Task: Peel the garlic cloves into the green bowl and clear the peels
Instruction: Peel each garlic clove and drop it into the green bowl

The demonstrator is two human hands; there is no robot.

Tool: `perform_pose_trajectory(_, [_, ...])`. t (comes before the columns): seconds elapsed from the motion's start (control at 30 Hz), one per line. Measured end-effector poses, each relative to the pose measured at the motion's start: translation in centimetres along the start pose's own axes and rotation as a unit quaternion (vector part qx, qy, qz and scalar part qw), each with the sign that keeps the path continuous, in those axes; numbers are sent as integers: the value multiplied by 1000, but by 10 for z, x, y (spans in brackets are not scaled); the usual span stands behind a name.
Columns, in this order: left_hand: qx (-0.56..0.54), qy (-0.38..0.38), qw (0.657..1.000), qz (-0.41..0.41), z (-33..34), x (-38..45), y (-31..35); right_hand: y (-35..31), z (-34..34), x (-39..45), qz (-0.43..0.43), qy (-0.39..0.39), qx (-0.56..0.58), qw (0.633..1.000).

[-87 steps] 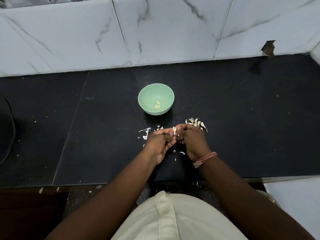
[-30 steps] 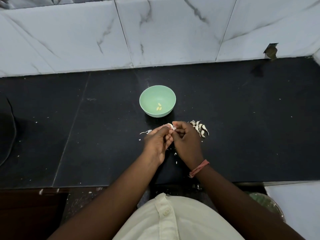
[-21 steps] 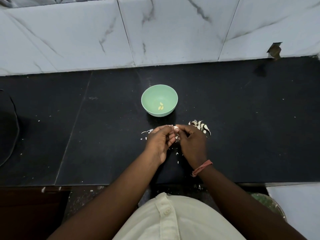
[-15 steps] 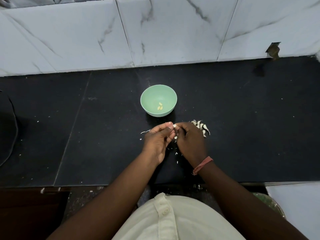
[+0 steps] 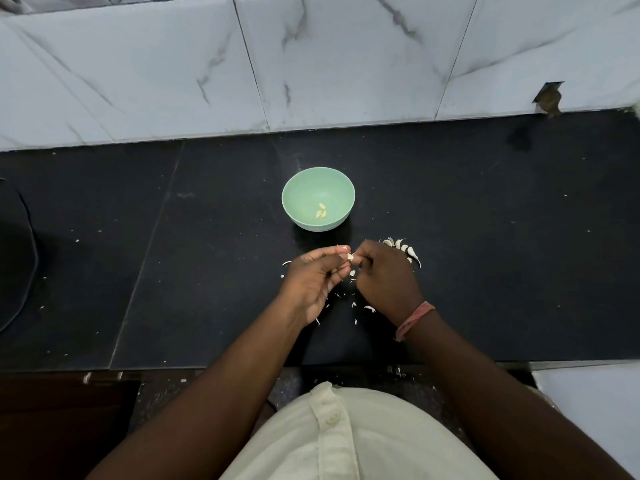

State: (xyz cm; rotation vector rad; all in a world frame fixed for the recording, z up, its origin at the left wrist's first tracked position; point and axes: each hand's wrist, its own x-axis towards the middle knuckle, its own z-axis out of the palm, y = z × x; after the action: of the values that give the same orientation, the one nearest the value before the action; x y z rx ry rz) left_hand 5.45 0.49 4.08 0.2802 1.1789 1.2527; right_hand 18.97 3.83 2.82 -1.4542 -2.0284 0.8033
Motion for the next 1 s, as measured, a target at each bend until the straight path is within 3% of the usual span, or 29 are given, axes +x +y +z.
perform_pose_trajectory(0.23, [-24,-26,999,-33,-1,1,11,0,-9,4,84,-37,182,979])
perform_pose_trajectory(0.37, [-43,-11,999,-9,1,1,10,2,-7,3,138,-12,303,943])
perform_pose_trajectory(0.53, [-11,20,999,28,1,1,2,5,-4,3,185,5,377,908])
perform_pose_trajectory(0.7, [12,72,995,62,4,0,-7,12,0,1,138,-24,260,956])
perform_pose_trajectory(0.83, [38,100,991,85,11,-2,-17,13,-4,-1,67,14,150,986])
perform_pose_trajectory(1.0, [76,110,984,114,16,-11,-22,15,-7,-2,78,19,209,975])
